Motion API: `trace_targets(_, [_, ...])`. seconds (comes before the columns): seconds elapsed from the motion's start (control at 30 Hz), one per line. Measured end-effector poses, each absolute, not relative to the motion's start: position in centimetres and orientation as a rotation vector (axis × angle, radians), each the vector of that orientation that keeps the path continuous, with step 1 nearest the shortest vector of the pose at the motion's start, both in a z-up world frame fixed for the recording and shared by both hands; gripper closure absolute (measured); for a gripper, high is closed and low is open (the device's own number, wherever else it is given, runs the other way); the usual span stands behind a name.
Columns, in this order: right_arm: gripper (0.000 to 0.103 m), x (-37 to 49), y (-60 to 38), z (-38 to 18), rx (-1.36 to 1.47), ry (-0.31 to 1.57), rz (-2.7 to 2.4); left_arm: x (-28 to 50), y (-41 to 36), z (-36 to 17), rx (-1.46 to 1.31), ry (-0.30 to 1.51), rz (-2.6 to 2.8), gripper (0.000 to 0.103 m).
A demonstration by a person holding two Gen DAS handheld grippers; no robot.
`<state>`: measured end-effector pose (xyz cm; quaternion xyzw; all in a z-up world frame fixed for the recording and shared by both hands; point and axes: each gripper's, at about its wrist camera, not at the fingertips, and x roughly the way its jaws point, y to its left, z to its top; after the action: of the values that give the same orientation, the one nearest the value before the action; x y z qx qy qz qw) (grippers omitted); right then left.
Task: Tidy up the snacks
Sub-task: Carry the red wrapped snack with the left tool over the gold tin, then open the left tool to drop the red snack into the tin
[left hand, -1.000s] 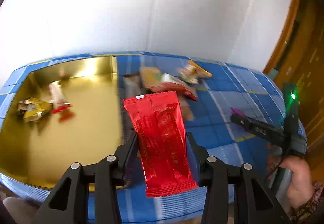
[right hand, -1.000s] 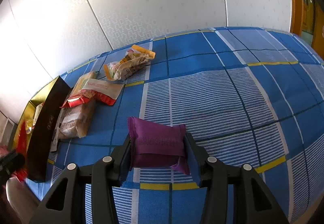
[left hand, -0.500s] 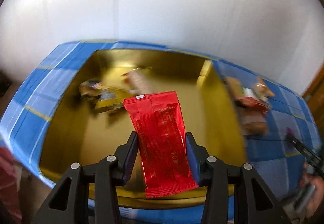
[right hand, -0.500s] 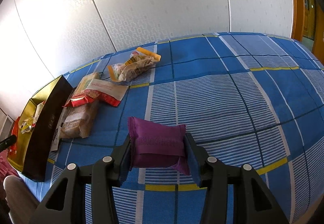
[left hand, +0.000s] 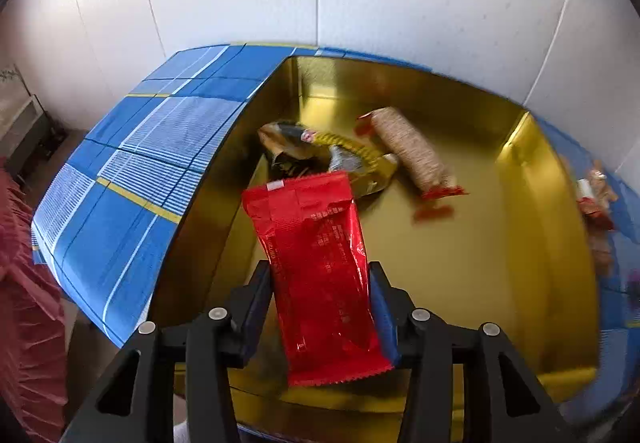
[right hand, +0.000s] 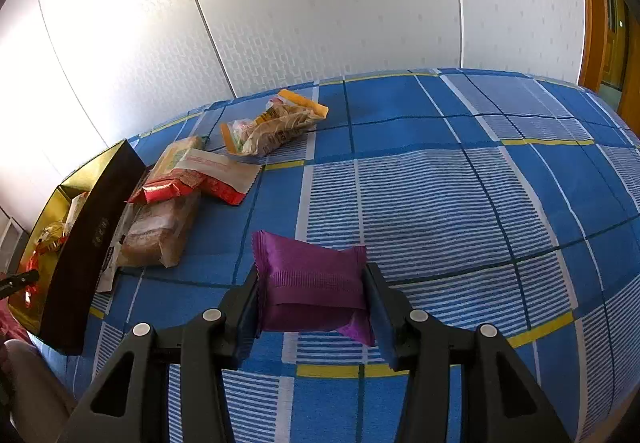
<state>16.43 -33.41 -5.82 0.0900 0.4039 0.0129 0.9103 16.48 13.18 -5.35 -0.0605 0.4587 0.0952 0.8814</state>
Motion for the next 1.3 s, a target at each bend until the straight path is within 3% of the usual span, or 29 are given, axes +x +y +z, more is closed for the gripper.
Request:
trace_targets(0.27, [0.054, 16.3, -33.3, -5.6, 0.189, 0.813, 0.017, 16.6, 13.9, -5.3, -0.17, 0.88, 0.217, 0.05])
trace_targets(0.33, [0.054, 16.3, -33.3, -5.7, 0.188, 0.815, 0.014, 16.5, 14.1, -5.0, -0.188, 0.854, 0.206, 0.059])
trace_targets(0.67, [0.054, 16.4, -33.0, -5.6, 0.183, 0.805, 0.013, 16.4, 14.8, -5.1, -0.145, 0.873, 0.268, 0.06])
trace_targets(0.8, [0.054, 16.3, -32.7, -5.3, 0.18, 0.787, 0.016, 16.7, 14.7, -5.4, -0.157, 0.881, 0.29, 0.051])
trace_targets(0.93, [0.054, 16.0, -32.2, -4.7, 0.176, 0.749, 0.033, 15.7, 14.0, -4.5, -0.199, 0.798, 0.235, 0.029])
trace_targets(1.1, [0.054, 15.3, -31.0, -3.7, 0.161, 0.695, 0.068, 15.1, 12.0, -3.6, -0.155, 0.715, 0.173, 0.02])
trace_targets(1.3, [0.054, 14.8, -28.1, -2.8, 0.112, 0.675, 0.126, 15.5, 10.7, -3.8, -0.137, 0.733, 0.117, 0.019])
